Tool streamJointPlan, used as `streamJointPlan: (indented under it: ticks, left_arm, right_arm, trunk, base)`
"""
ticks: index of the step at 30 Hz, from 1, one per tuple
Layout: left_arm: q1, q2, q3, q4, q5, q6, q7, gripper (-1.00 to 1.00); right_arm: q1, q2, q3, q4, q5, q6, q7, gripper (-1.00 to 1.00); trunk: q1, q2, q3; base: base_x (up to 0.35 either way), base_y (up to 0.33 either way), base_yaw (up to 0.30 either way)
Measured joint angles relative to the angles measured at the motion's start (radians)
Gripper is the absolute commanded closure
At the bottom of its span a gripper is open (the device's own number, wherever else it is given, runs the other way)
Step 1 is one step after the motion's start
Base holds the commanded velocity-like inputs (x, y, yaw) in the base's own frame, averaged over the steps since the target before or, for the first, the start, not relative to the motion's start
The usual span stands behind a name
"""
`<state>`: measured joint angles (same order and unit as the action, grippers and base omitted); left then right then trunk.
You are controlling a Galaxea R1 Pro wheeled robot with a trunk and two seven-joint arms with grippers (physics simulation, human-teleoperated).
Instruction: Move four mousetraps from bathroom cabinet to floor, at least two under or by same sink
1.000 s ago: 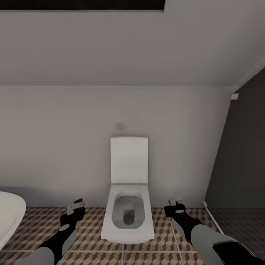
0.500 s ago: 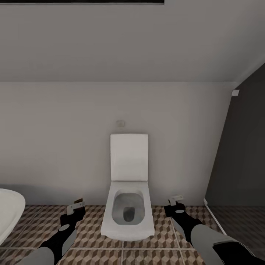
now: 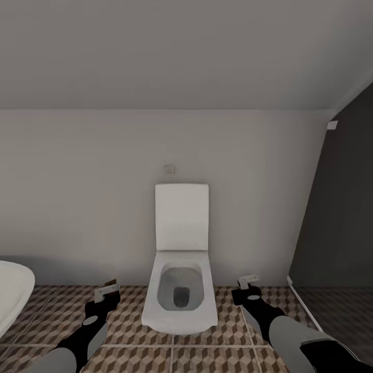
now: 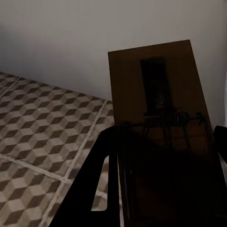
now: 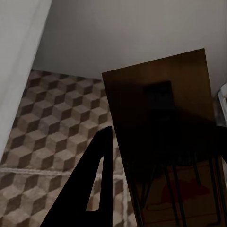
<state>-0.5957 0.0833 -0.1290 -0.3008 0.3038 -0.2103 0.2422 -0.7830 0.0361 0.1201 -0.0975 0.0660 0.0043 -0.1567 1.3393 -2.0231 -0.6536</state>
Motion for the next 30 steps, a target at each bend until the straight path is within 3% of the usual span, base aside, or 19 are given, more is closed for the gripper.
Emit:
streamJointPlan:
  ticks: [30]
  left_arm:
    - [0.001, 0.000, 0.000, 0.001, 0.000, 0.000, 0.000, 1.00]
  right_arm:
    - [0.000, -0.004, 0.002, 0.000, 0.001, -0.002, 0.000, 1.00]
  trunk:
    - [0.115, -0.210, -0.094]
  base:
    - [0.000, 0.000, 0.000]
